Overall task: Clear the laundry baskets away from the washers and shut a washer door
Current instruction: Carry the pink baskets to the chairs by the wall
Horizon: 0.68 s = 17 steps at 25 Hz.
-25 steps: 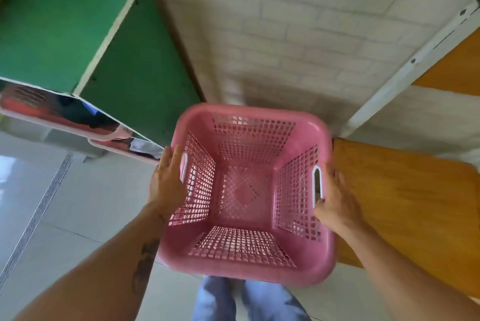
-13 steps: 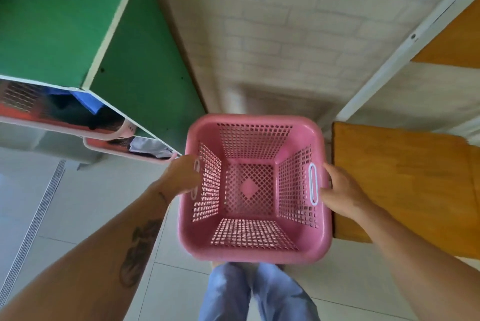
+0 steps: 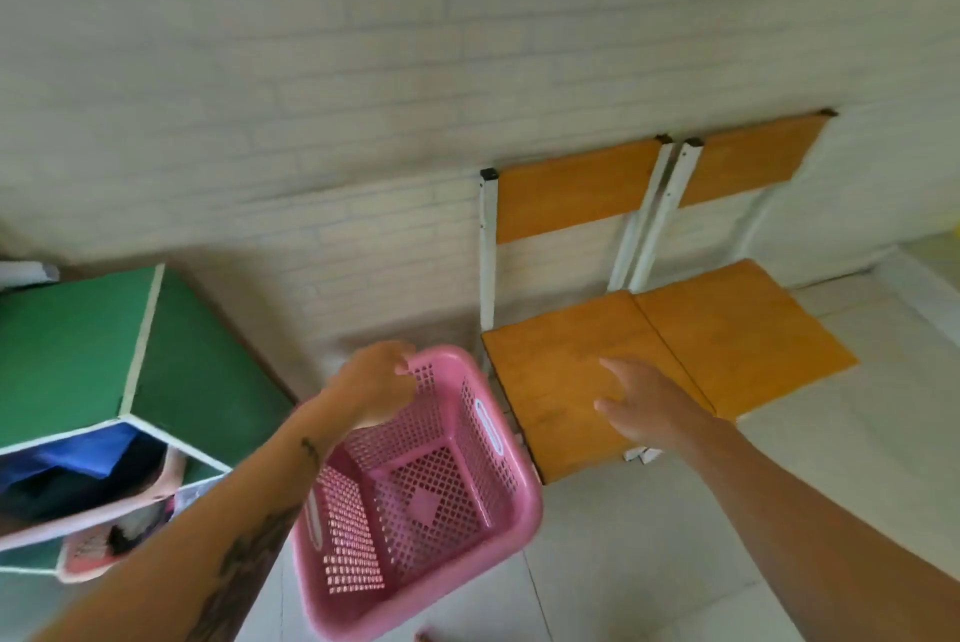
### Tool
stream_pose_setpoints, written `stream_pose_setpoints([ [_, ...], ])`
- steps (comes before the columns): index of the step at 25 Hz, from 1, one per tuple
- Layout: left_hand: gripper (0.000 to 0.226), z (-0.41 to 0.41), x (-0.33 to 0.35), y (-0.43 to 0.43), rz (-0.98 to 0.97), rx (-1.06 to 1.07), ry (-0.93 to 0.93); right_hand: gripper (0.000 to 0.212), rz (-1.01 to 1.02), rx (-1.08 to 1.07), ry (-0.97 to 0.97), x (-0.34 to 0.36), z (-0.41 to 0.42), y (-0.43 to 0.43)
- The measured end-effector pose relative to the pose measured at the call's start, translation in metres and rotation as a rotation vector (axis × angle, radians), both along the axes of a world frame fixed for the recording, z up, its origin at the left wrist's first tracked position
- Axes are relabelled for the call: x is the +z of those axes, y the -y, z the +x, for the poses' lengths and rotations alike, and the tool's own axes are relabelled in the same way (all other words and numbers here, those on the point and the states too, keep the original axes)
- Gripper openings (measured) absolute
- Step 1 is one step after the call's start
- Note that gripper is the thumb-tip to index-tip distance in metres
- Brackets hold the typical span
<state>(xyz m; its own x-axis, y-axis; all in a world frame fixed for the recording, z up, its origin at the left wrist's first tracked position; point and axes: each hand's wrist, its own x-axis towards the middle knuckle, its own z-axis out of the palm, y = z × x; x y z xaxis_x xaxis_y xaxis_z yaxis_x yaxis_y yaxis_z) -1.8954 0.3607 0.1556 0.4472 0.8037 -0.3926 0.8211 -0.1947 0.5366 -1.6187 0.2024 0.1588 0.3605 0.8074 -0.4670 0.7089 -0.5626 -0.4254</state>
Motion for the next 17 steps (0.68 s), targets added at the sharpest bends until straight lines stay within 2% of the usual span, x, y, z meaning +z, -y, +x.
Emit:
stream_pose_setpoints([
  [2,0.049,0.045,0.024,0.018,0.039,-0.093,-0.003,0.061,0.039,-0.067,0.004,0.021,0.028,0.037],
  [5,0.045,0.129,0.052,0.060,0.092,-0.227,0.007,0.031,0.133,-0.173,0.007,0.054,0.077,0.108],
  [6,0.045,0.158,0.059,0.078,0.100,-0.271,0.021,0.028,0.163,-0.212,0.026,0.063,0.095,0.136],
  [11,0.040,0.314,0.092,0.201,0.160,-0.501,0.078,0.062,0.230,-0.381,0.165,0.091,0.201,0.287],
  [14,0.030,0.399,0.107,0.275,0.162,-0.638,0.111,0.069,0.223,-0.493,0.223,0.099,0.262,0.373],
  [17,0.036,0.485,0.119,0.339,0.203,-0.774,0.142,0.071,0.214,-0.611,0.279,0.106,0.316,0.454],
])
